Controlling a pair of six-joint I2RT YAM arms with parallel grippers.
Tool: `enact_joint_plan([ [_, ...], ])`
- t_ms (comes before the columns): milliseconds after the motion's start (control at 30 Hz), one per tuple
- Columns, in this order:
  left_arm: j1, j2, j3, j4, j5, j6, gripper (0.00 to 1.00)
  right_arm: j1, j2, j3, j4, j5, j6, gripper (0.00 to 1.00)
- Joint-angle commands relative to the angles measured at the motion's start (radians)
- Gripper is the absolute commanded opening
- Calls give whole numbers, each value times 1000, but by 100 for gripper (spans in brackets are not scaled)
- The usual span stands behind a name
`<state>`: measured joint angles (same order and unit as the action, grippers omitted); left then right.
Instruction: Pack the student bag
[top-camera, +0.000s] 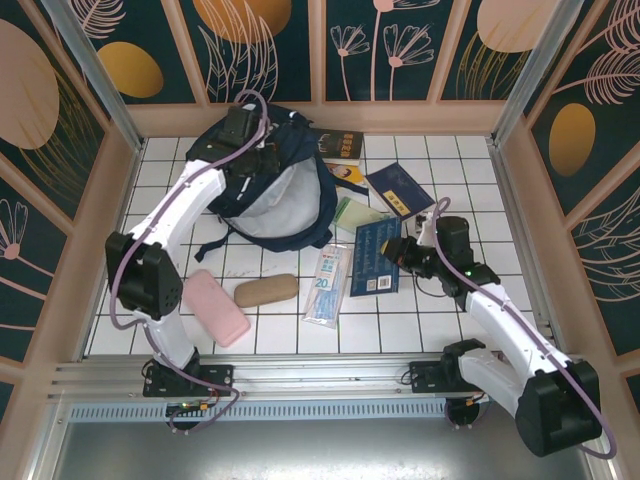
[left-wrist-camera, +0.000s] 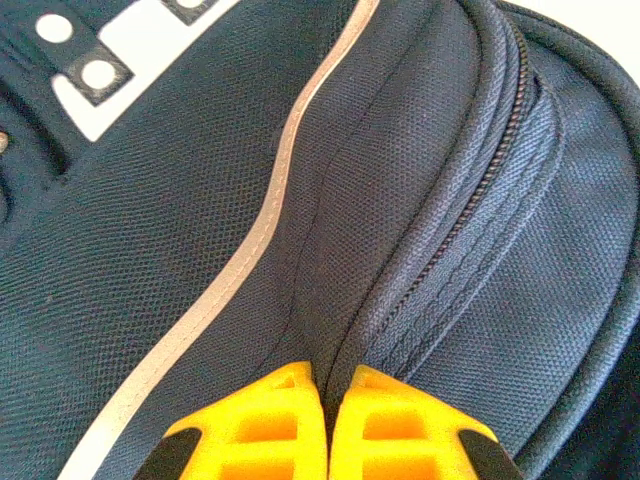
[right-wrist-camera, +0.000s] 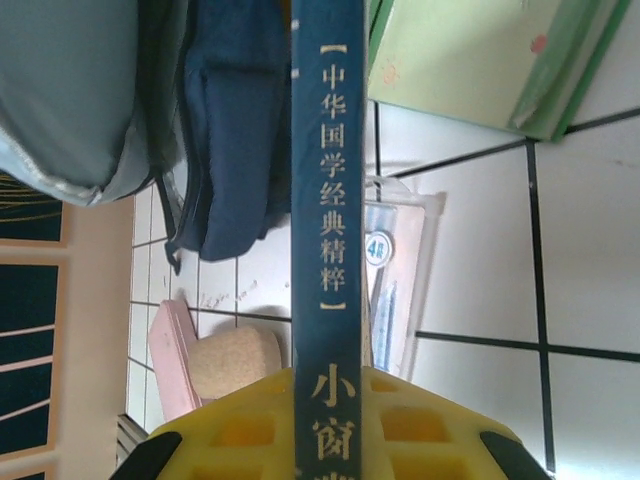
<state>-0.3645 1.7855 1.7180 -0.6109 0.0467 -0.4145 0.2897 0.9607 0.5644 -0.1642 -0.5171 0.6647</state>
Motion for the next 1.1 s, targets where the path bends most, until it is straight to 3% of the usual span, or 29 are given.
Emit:
enact_joint_plan([
  [0,41,-122,42,81,-27,-62,0,10,64,91,52,-17,43,0],
  [433,66,-178,35,105,148,-144,0,204,256,475,146,-19,87,0],
  [700,67,-189,42,109,233,-170,0,247,561,678,178,-7,75,0],
  [900,67,-191,33,113,292,-188,0,276,756,824,269,-30,166,0],
  [1067,67,-188,42,110,335,-197,0,312,880,941,305,25,218,0],
])
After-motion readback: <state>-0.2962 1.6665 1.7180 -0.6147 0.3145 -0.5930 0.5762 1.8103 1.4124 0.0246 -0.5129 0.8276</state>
